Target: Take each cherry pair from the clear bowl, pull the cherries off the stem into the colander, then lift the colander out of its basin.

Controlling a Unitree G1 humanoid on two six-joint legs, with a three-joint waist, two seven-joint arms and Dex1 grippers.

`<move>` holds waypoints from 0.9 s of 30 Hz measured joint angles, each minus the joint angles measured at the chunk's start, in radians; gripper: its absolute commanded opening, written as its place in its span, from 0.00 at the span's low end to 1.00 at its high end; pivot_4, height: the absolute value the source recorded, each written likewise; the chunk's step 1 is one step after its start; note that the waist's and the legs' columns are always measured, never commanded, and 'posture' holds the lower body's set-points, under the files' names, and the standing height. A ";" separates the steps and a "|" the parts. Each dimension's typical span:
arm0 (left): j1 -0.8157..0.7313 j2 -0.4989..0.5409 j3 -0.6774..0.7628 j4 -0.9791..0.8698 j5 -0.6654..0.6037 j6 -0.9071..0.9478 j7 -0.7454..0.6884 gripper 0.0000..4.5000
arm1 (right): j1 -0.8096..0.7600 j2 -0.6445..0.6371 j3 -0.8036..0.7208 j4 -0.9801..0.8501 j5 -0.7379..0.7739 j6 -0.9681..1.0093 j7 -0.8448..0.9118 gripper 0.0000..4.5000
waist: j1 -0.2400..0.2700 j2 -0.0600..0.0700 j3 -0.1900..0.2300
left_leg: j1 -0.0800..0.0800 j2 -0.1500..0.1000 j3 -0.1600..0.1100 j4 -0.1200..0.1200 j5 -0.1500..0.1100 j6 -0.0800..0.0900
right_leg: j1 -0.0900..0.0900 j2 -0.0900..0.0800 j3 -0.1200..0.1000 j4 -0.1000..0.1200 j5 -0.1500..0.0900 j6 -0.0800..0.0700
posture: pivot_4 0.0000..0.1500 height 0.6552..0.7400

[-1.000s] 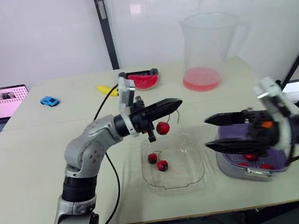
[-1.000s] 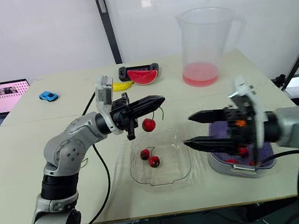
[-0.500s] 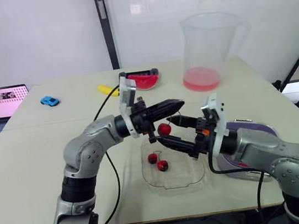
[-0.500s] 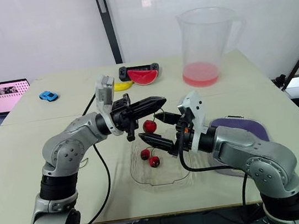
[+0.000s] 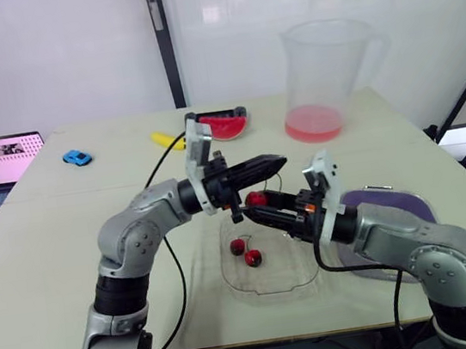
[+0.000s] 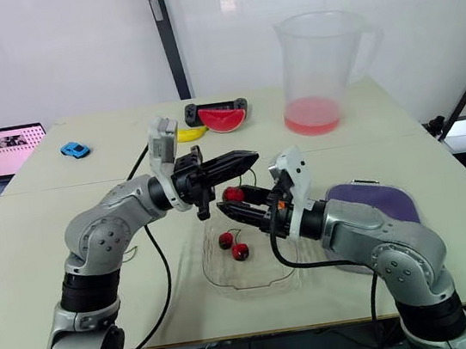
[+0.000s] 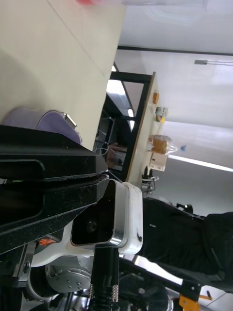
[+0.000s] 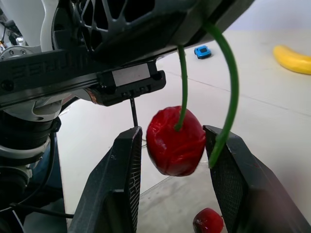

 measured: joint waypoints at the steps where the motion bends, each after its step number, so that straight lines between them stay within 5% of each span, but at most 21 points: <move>1: 0.000 0.000 0.000 0.000 0.000 0.000 0.000 0.00 | 0.002 0.000 0.000 0.000 0.001 0.000 0.001 0.28 | 0.000 0.000 0.000 | 0.000 0.000 0.000 0.000 0.000 0.000 | 0.000 0.000 0.000 0.000 0.000 0.000 | 1.00 1.00; 3: 0.000 0.000 0.000 0.000 0.000 0.000 0.000 0.00 | 0.002 0.000 -0.001 0.000 0.003 -0.001 0.000 0.12 | 0.000 0.000 0.000 | 0.000 0.000 0.000 0.000 0.000 0.000 | 0.000 0.000 0.000 0.000 0.000 0.000 | 1.00 1.00; 16: 0.004 0.002 -0.002 -0.002 0.002 0.000 0.000 0.00 | -0.003 -0.024 0.001 0.012 0.013 0.013 0.005 0.12 | 0.000 0.000 0.000 | 0.000 0.000 0.000 0.000 0.000 0.000 | 0.000 0.000 0.000 0.000 0.000 0.000 | 1.00 1.00; 27: 0.003 -0.036 0.000 -0.001 0.003 -0.018 0.032 0.00 | -0.046 -0.128 0.036 0.048 0.109 0.208 0.009 0.12 | 0.000 0.000 0.000 | 0.000 0.000 0.000 0.000 0.000 0.000 | 0.000 0.000 0.000 0.000 0.000 0.000 | 1.00 1.00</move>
